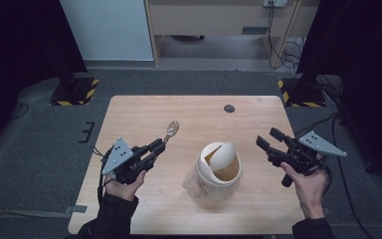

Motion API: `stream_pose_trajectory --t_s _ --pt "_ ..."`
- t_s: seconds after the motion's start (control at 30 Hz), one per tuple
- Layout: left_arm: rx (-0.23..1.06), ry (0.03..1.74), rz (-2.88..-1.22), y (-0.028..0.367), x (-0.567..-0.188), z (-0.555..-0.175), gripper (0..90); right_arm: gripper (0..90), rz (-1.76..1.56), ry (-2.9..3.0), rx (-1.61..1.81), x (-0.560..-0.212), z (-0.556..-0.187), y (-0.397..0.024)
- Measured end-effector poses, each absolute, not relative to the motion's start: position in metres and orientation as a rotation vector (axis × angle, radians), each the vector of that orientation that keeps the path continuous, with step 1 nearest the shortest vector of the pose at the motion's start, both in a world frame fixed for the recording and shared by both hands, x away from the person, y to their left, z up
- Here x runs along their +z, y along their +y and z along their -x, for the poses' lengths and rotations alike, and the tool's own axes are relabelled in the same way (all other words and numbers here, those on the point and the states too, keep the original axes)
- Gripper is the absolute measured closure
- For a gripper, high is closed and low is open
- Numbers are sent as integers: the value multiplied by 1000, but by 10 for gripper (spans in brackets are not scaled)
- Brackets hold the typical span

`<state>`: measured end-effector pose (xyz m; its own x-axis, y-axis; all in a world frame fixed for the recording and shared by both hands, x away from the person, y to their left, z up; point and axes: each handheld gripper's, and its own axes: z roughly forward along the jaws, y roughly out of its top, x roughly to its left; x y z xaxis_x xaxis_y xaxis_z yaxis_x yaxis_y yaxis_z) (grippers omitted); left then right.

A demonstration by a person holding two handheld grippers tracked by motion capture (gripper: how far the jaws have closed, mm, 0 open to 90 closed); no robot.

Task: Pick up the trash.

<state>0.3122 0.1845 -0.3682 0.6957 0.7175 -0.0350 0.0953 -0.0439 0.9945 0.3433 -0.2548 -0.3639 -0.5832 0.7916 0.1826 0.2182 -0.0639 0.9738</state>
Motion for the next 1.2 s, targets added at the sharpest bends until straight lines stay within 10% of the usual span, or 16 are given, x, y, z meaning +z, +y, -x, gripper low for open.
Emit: stream_pose_trajectory --t_s 1.2 --pt "539 483 -1621 131 -364 -292 796 458 -880 1931 2026 -324 -337 -146"
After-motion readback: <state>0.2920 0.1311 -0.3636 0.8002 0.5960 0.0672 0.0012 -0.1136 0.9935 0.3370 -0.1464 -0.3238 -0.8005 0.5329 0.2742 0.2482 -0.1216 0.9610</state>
